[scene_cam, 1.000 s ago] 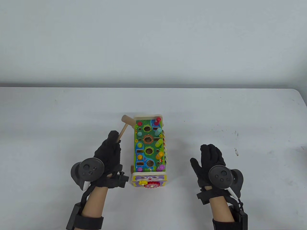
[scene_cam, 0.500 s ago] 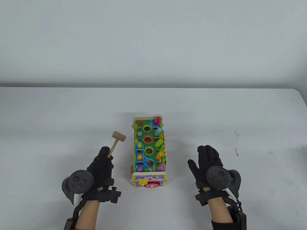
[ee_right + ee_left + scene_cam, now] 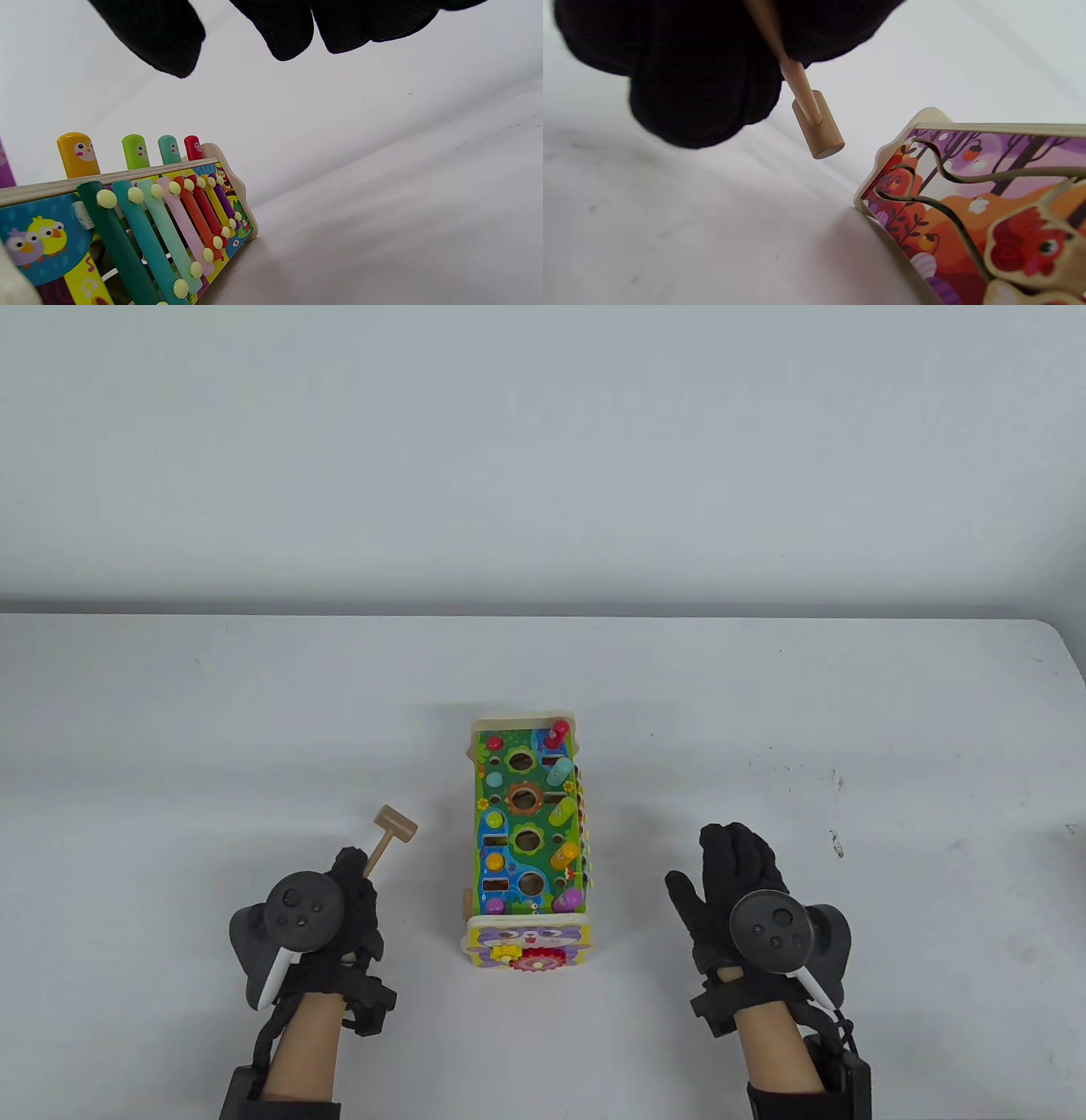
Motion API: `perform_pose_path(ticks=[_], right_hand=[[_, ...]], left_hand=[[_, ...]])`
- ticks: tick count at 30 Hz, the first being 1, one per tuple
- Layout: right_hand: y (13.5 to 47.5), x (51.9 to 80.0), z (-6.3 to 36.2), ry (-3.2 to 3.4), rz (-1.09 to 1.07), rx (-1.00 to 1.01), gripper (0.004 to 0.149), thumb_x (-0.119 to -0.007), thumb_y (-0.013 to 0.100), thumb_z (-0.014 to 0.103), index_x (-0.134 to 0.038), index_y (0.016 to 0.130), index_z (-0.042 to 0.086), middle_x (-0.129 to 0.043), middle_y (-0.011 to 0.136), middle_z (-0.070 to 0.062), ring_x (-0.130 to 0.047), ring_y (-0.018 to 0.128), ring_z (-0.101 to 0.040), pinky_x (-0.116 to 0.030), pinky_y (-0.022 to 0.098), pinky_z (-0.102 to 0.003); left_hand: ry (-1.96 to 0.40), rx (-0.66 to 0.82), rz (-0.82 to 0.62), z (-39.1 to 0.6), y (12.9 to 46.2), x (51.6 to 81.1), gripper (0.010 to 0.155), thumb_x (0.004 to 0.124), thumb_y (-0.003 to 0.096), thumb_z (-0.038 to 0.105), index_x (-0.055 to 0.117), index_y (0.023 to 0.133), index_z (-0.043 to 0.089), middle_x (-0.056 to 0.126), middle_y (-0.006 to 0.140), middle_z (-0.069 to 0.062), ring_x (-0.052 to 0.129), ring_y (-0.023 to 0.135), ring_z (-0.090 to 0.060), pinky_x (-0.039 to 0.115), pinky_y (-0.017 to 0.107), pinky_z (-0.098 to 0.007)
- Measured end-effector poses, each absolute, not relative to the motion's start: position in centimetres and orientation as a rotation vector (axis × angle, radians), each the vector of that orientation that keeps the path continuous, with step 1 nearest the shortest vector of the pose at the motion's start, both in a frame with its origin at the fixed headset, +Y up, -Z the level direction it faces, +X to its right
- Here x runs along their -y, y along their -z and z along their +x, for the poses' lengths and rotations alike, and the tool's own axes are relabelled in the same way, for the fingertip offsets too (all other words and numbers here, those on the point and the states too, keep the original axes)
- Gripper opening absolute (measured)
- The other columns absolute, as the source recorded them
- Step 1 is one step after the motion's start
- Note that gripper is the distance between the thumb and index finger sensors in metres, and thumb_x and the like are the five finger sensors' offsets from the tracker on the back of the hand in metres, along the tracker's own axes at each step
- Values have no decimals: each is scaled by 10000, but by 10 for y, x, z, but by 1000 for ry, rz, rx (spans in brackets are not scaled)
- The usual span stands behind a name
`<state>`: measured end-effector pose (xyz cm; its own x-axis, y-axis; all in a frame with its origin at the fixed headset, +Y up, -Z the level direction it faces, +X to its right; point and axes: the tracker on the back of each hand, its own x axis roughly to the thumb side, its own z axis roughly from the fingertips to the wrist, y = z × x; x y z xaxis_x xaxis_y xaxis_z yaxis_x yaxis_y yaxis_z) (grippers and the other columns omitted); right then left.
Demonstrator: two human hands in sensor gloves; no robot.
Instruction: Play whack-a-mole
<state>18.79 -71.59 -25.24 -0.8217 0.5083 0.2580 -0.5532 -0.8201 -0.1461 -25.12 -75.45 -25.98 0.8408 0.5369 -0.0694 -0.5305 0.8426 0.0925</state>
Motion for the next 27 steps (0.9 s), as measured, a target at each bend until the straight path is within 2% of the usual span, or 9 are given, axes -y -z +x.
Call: perform_pose_path(ticks=[13, 27], right_hand=[[253, 716, 188, -2547, 269, 275, 701, -656, 595, 394, -503, 1043, -123, -438, 1042, -423, -462, 893, -706, -413, 550, -762], [254, 717, 189, -2552, 262, 270, 700, -656, 596, 393, -503, 1043, -124, -438, 1042, -423, -460, 897, -702, -415, 551, -761]], left_hand=[[-471, -106, -18, -247, 266, 762, 539, 694, 521, 181, 681, 1001, -66, 908, 710, -301, 997, 407, -403, 720, 499, -653], [-210, -81, -48, -233, 268, 762, 509, 771, 509, 231, 778, 923, -65, 956, 669, -278, 1016, 388, -412, 733, 500, -648]])
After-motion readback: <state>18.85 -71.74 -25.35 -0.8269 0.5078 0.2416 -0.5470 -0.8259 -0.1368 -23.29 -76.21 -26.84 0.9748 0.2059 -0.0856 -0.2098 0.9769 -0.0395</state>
